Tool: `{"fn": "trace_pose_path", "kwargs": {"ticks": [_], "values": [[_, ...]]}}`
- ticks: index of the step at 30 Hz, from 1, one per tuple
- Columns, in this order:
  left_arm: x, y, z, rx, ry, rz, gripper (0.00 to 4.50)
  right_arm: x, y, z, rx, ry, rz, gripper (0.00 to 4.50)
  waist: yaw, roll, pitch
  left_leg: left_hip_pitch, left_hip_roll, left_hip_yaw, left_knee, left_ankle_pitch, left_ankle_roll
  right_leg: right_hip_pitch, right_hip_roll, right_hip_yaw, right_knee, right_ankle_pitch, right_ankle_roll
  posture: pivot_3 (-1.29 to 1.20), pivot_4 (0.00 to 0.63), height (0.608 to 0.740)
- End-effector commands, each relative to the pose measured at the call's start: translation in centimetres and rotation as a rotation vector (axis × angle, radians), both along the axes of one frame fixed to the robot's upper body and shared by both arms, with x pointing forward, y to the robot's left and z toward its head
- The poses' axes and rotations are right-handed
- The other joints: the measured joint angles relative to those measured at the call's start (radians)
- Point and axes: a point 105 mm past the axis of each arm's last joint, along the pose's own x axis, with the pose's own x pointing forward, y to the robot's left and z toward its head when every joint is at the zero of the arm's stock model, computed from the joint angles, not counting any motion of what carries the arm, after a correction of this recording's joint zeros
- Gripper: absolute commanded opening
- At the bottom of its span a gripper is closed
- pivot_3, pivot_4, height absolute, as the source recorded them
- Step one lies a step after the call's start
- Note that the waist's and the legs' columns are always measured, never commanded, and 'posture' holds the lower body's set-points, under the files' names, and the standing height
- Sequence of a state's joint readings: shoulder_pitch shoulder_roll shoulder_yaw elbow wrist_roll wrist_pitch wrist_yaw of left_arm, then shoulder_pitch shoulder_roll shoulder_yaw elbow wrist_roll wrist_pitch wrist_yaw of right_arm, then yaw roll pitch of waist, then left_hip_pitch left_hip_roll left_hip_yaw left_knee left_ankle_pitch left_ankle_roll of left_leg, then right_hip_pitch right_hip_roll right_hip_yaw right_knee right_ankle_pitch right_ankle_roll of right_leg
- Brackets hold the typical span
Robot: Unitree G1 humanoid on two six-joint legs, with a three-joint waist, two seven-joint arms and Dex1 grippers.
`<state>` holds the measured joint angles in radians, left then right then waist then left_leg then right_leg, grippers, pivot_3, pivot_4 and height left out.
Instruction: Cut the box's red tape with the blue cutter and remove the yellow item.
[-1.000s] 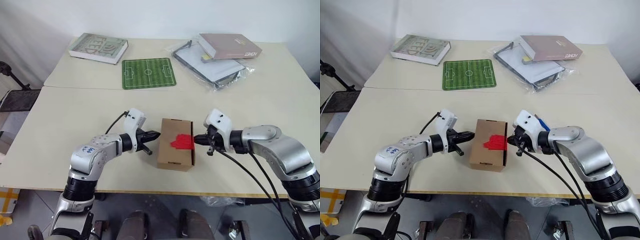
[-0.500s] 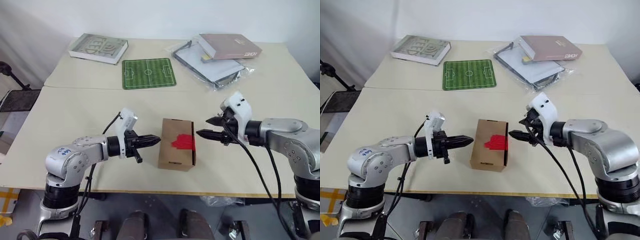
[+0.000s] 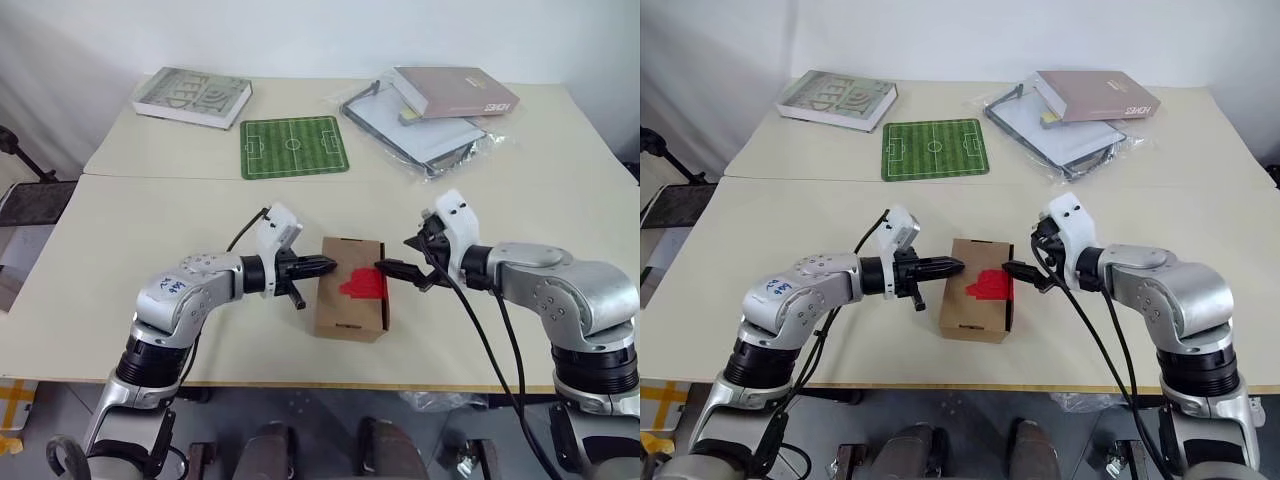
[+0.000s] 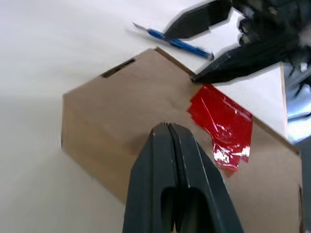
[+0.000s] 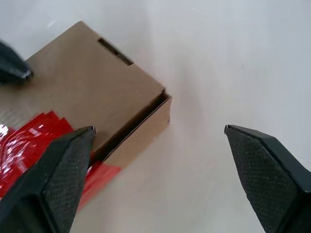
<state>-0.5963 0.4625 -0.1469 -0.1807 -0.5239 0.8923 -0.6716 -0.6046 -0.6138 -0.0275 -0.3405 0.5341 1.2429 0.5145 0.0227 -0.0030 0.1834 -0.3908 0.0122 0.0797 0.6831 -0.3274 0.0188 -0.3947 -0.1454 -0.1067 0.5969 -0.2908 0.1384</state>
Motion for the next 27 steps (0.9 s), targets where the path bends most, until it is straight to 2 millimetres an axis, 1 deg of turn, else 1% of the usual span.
{"fn": "trace_pose_path", "kwargs": {"ticks": [1, 8, 15, 18, 22, 25, 27], "values": [[-0.3, -0.5, -0.7, 0.040, -0.003, -0.046, 0.00, 0.5, -0.6, 0.3, -0.010, -0.028, -0.031, 4.45, 0.000, 0.000, 0.000, 0.000, 0.000, 0.000, 0.000, 0.000, 0.000, 0.000, 0.000, 0.000, 0.000, 0.000, 0.000, 0.00, 0.150, 0.740], [-0.3, -0.7, -1.0, 0.063, -0.005, -0.064, 0.00, 0.3, -1.8, -1.3, -0.112, 0.005, -0.005, 4.45, 0.003, 0.000, 0.000, 0.000, 0.000, 0.000, 0.000, 0.000, 0.000, 0.001, 0.000, 0.000, 0.000, 0.000, 0.000, 0.00, 0.150, 0.740], [0.0, -0.8, -1.0, 0.068, -0.007, -0.058, 0.00, 0.4, -3.4, -2.4, -0.232, 0.009, 0.038, 4.45, 0.003, -0.003, -0.002, 0.002, 0.000, 0.000, 0.000, 0.000, 0.000, 0.002, 0.000, 0.000, 0.000, 0.000, 0.000, 0.00, 0.150, 0.740], [0.0, -0.8, -1.0, 0.069, -0.006, -0.055, 0.00, 0.4, -3.7, -2.9, -0.299, 0.003, 0.082, 4.45, 0.003, -0.004, -0.003, 0.002, 0.000, 0.000, 0.000, 0.000, 0.001, 0.002, 0.000, 0.000, 0.000, 0.000, 0.000, 0.00, 0.150, 0.740], [0.1, -0.9, -1.1, 0.071, -0.005, -0.050, 0.00, 0.6, -3.6, -3.7, -0.374, -0.007, 0.156, 4.45, 0.001, -0.004, -0.003, 0.001, 0.000, 0.001, 0.000, 0.000, 0.001, 0.001, 0.000, 0.001, 0.000, 0.000, 0.000, 0.00, 0.150, 0.740], [0.3, -0.8, -1.1, 0.072, -0.006, -0.040, 0.00, 0.5, -4.3, -5.0, -0.555, -0.025, 0.242, 4.45, 0.001, -0.004, -0.003, 0.002, 0.000, 0.001, 0.000, 0.000, 0.001, 0.001, 0.000, 0.001, 0.000, 0.000, 0.000, 0.00, 0.150, 0.740], [0.4, -0.8, -1.1, 0.073, -0.009, -0.034, 0.00, 0.6, -4.6, -5.1, -0.601, -0.037, 0.267, 4.45, 0.002, -0.004, -0.003, 0.002, 0.000, 0.001, 0.000, 0.000, 0.001, 0.002, 0.000, 0.001, 0.000, 0.000, 0.000, 0.00, 0.150, 0.740]]}}
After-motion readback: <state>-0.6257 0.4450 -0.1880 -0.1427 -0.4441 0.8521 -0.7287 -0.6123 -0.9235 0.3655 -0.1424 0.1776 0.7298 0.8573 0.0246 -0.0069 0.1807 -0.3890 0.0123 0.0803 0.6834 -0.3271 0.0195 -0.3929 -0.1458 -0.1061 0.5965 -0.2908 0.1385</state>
